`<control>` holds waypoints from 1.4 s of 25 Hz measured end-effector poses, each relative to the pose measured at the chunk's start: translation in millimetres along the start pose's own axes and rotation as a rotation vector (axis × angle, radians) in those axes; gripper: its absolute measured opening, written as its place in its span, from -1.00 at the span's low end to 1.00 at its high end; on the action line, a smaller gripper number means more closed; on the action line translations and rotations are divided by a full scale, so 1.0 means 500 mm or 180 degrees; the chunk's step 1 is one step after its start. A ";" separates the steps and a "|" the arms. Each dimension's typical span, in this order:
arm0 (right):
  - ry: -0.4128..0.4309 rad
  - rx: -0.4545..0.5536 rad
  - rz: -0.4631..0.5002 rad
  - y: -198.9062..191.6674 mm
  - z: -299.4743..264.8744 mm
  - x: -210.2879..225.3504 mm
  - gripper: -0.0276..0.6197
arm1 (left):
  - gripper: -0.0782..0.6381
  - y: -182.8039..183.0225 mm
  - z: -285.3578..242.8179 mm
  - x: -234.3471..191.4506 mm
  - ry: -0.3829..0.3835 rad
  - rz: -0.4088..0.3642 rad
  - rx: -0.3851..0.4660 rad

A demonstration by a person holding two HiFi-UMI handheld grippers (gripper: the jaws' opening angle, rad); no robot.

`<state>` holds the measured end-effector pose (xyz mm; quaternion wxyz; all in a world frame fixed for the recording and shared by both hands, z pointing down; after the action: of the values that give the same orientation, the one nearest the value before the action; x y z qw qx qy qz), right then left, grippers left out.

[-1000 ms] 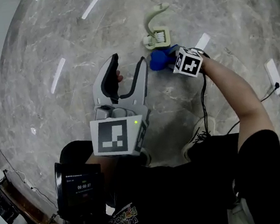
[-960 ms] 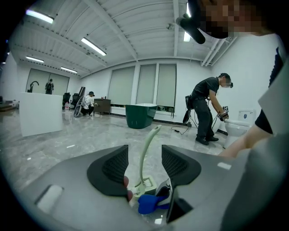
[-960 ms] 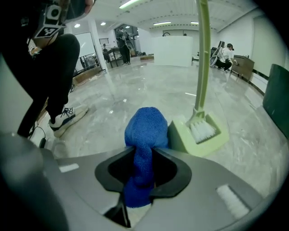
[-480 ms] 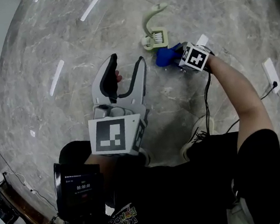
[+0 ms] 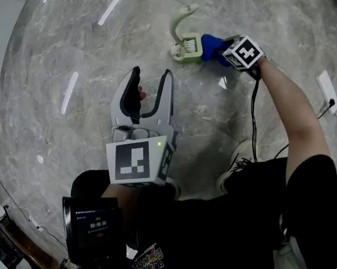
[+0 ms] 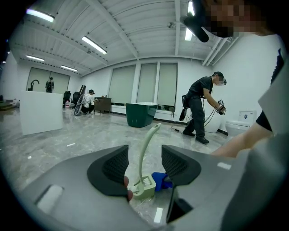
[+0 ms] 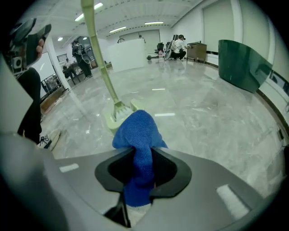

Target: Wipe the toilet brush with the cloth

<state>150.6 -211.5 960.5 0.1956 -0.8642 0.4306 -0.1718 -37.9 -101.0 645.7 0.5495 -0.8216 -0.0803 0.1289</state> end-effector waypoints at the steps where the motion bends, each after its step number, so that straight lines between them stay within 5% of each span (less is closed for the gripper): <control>1: -0.0019 0.0085 -0.0024 0.018 0.005 0.004 -0.60 | -0.13 -0.002 0.000 0.000 -0.0008 0.0001 -0.0005; 9: 0.0025 0.0786 -0.0706 0.101 0.075 0.047 -0.60 | -0.14 -0.001 -0.005 0.008 -0.0122 -0.0038 0.0035; 13: 0.0157 0.1087 -0.0763 0.124 0.126 0.063 -0.60 | -0.14 0.003 -0.005 0.009 -0.0142 -0.0020 0.0069; 17: 0.0968 0.1227 -0.0604 0.161 0.203 0.015 -0.60 | -0.14 0.009 -0.004 0.005 -0.0107 0.0054 0.0028; 19: 0.1154 0.1120 -0.0484 0.163 0.217 -0.002 -0.60 | -0.14 0.008 -0.004 0.006 -0.0137 0.0065 0.0057; 24: 0.1009 0.1046 -0.0416 0.166 0.184 -0.022 -0.60 | -0.14 0.010 -0.006 0.007 -0.0162 0.0059 0.0060; 35: 0.1169 0.1217 0.0588 0.292 0.266 -0.119 -0.60 | -0.14 0.010 -0.008 0.002 -0.0129 0.0053 0.0042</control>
<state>79.6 -218.5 767.0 0.2885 -0.7232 0.4955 -0.3851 -35.8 -106.2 642.6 0.5520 -0.8158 -0.0837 0.1506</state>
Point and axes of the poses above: the fingertips, and each gripper's own axes: z backward along the fingers, x to its right, y out of its top, the point moved 2 cm from there along z, backward along the fingers, and after that the axes turned 1 degree about z, right-handed, at the moved point
